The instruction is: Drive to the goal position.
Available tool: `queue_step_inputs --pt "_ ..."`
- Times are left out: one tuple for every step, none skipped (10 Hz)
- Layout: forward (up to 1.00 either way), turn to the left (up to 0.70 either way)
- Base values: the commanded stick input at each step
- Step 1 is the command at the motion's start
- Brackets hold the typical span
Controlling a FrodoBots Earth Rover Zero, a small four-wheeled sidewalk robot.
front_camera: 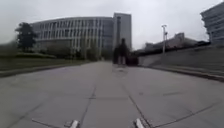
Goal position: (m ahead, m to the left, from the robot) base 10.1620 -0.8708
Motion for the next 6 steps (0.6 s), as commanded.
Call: queue_step_inputs --pt "1.0 -0.1" --pt "1.0 -0.37" --pt "1.0 -0.4" --pt "1.0 -0.4" --pt "1.0 -0.4" --pt "1.0 -0.4"
